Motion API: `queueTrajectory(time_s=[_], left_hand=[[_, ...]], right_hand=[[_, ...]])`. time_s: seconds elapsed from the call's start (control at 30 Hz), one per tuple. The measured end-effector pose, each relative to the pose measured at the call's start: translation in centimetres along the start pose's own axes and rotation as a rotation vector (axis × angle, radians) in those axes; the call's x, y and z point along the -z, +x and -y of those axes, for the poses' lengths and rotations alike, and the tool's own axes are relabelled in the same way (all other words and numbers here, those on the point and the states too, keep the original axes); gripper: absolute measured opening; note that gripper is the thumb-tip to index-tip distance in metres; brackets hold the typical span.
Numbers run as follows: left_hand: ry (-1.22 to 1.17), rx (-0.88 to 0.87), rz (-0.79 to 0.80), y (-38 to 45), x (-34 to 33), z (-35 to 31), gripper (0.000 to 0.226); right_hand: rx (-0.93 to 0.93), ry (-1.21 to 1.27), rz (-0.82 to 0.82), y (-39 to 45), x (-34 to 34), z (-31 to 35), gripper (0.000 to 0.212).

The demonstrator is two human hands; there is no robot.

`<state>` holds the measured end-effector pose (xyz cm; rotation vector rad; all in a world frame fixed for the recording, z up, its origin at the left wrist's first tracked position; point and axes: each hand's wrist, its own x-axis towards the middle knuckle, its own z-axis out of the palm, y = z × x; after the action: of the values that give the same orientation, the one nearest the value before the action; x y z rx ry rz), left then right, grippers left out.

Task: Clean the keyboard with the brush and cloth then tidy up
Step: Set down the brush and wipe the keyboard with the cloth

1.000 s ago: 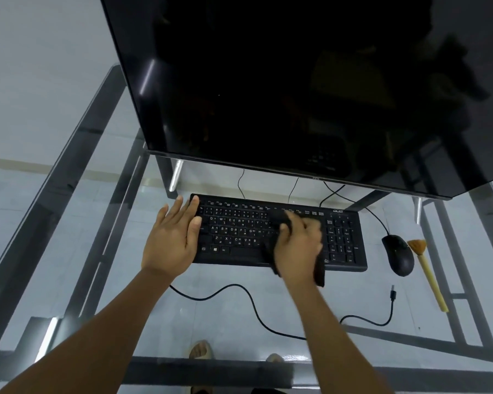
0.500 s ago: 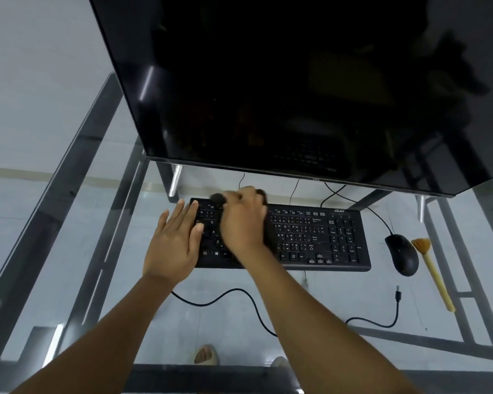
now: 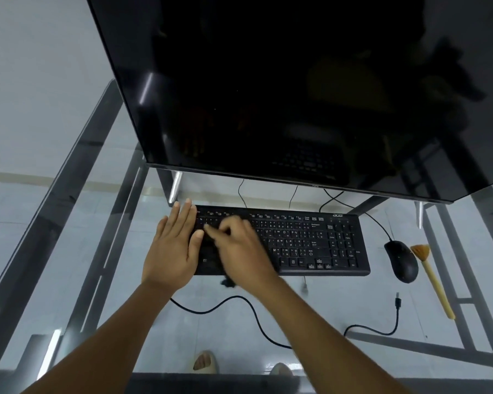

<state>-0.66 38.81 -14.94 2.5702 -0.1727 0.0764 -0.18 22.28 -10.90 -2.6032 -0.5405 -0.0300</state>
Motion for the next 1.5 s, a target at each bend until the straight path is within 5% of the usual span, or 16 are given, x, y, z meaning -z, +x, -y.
queueTrajectory(time_s=[0.17,0.3,0.43,0.6,0.7,0.87,0.9,1.03,1.23,1.4,1.5], left_hand=[[0.010,-0.006,0.018,0.1,-0.1,0.2,0.061],[-0.048,-0.015,-0.004,-0.1,0.0,0.3,0.059],[-0.030,-0.016,-0.010,0.0,0.0,0.3,0.055],[0.016,-0.006,0.009,0.0,0.0,0.3,0.055],[0.016,-0.003,0.019,0.0,-0.1,0.2,0.057],[0.023,-0.014,0.003,-0.1,-0.1,0.3,0.058],[0.026,-0.014,0.001,-0.1,-0.1,0.3,0.058],[0.041,-0.013,-0.005,-0.1,-0.1,0.3,0.058],[-0.029,-0.029,-0.026,-0.1,0.1,0.2,0.062],[-0.026,-0.046,-0.042,0.1,0.2,0.2,0.060],[-0.053,-0.044,-0.037,-0.2,0.1,0.4,0.063]], right_hand=[[-0.324,0.068,-0.222,-0.9,0.9,-3.9,0.042],[-0.065,0.083,0.008,-2.3,-1.5,2.8,0.036],[0.014,0.069,0.115,-2.0,0.9,-1.6,0.038],[-0.496,-0.011,-0.454,-3.2,3.7,-9.9,0.035],[-0.656,-0.043,-0.467,-1.1,1.3,-6.1,0.034],[0.029,-0.071,-0.008,2.8,-1.0,0.8,0.037],[0.039,-0.085,-0.015,3.7,-0.8,-0.1,0.036],[-0.412,-0.035,-0.196,5.5,0.0,-2.0,0.034],[-0.114,0.095,-0.006,1.3,-1.3,2.5,0.033],[-0.263,0.054,-0.167,1.6,-0.3,-1.4,0.039],[-0.020,0.093,0.029,-0.2,-1.0,2.6,0.026]])
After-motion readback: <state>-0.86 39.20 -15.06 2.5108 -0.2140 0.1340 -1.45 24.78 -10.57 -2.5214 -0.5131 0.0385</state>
